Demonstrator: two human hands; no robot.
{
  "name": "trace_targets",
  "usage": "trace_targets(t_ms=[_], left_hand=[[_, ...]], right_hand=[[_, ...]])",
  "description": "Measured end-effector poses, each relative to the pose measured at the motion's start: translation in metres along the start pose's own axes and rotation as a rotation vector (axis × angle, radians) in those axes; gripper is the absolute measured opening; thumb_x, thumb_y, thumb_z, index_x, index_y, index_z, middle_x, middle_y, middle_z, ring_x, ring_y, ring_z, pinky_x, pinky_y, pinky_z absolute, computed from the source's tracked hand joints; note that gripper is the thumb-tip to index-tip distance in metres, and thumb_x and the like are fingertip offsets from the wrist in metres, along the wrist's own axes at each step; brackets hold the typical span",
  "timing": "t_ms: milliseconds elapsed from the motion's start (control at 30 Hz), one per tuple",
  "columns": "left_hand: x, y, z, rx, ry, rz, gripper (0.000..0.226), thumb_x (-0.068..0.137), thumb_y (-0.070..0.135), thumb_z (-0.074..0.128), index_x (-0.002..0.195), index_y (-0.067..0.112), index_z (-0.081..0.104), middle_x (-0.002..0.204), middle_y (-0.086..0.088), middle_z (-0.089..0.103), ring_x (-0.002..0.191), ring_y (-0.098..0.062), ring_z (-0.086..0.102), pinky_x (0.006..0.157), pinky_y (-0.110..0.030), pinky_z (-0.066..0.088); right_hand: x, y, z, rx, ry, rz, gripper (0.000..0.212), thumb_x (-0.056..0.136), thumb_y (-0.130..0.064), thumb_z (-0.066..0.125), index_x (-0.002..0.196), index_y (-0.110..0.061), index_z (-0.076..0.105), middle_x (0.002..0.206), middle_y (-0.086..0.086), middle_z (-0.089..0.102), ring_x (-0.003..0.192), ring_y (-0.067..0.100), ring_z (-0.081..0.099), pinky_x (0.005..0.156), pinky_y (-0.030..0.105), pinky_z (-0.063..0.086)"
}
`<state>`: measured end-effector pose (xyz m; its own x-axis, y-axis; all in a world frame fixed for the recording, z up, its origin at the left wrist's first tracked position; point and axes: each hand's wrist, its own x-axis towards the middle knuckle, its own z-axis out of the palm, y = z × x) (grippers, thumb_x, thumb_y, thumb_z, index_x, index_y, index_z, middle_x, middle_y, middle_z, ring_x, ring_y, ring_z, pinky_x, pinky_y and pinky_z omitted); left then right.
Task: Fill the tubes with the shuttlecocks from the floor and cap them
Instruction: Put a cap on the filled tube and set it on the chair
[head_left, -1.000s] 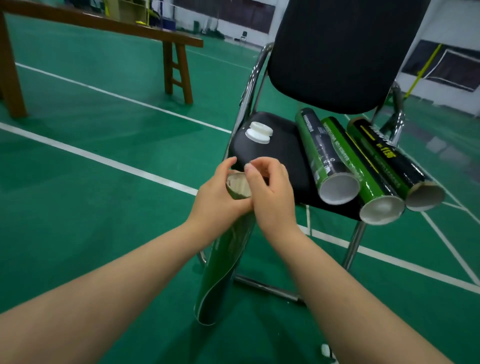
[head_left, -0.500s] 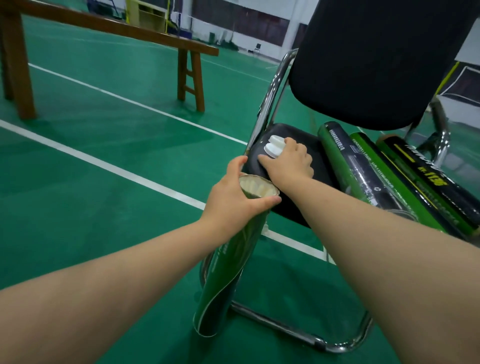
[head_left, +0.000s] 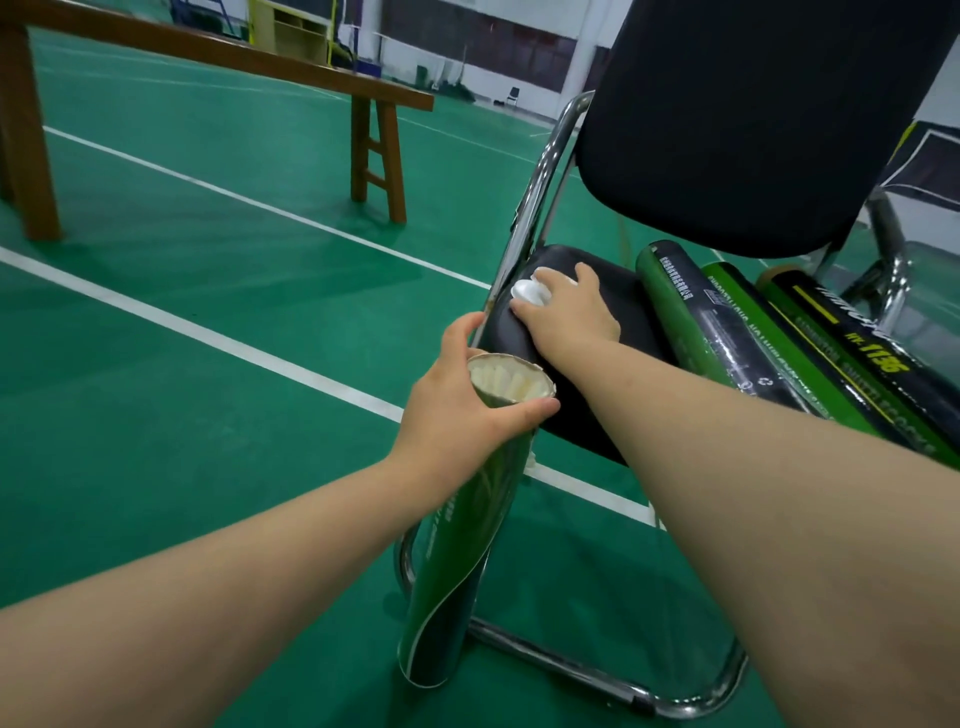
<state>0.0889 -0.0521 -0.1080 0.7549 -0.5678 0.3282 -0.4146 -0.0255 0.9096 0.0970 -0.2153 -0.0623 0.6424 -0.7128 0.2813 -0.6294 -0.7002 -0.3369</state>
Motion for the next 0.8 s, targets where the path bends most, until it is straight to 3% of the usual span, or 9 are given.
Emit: trace_targets(t_ms=[67,200,300,567,667,800], left_hand=[[-0.001,0.001,-0.001,0.002,0.001,-0.004,0.089,0.063,0.042,0.079,0.136,0.033,0.029,0.107,0.009,0.049,0.096,-0.009,0.048,0.071,-0.009,0.028],[0.0,0.002,-0.003,-0.015,0.005,-0.005,0.089,0.064,0.041,0.08,0.136,0.033,0.029,0.109,0.009,0.051,0.098,-0.01,0.049,0.074,-0.009,0.029],[0.003,0.003,-0.003,-0.012,0.006,-0.001,0.089,0.064,0.042,0.079,0.136,0.034,0.028,0.109,0.009,0.05,0.099,-0.009,0.049,0.075,-0.011,0.029],[0.003,0.001,-0.002,-0.013,0.002,0.004,0.088,0.064,0.042,0.079,0.136,0.034,0.029,0.11,0.009,0.051,0.101,-0.011,0.05,0.08,-0.014,0.032],[0.003,0.0,-0.003,-0.022,0.001,0.004,0.089,0.063,0.042,0.079,0.136,0.035,0.029,0.111,0.009,0.052,0.103,-0.012,0.052,0.083,-0.017,0.033],[0.004,-0.001,-0.004,-0.026,-0.002,-0.001,0.088,0.064,0.043,0.079,0.136,0.035,0.028,0.109,0.01,0.051,0.101,-0.01,0.051,0.082,-0.016,0.033]], right_hand=[[0.001,0.0,-0.002,-0.037,-0.019,0.003,0.049,0.088,-0.052,0.047,0.134,-0.038,0.041,0.157,-0.001,0.009,0.133,0.035,0.032,0.104,0.046,0.029],[0.004,0.005,-0.007,-0.106,-0.106,0.006,0.053,0.087,-0.06,0.04,0.137,-0.045,0.034,0.158,-0.004,0.003,0.143,0.033,0.006,0.111,0.053,0.013],[0.005,0.004,-0.004,-0.173,-0.081,-0.073,0.045,0.09,-0.055,0.037,0.134,-0.045,0.039,0.158,-0.003,0.004,0.144,0.027,0.001,0.113,0.054,0.008],[0.011,0.005,-0.005,-0.195,-0.011,-0.139,0.044,0.084,-0.053,0.048,0.119,-0.029,0.055,0.149,0.0,0.03,0.14,0.026,0.018,0.111,0.048,0.02],[0.014,0.004,-0.007,-0.093,-0.1,-0.073,0.042,0.083,-0.052,0.049,0.116,-0.025,0.052,0.131,0.006,0.05,0.126,0.031,0.039,0.102,0.046,0.032],[0.007,0.003,-0.005,-0.112,-0.023,-0.101,0.04,0.085,-0.051,0.049,0.114,-0.025,0.05,0.12,0.008,0.05,0.114,0.032,0.047,0.089,0.044,0.036]])
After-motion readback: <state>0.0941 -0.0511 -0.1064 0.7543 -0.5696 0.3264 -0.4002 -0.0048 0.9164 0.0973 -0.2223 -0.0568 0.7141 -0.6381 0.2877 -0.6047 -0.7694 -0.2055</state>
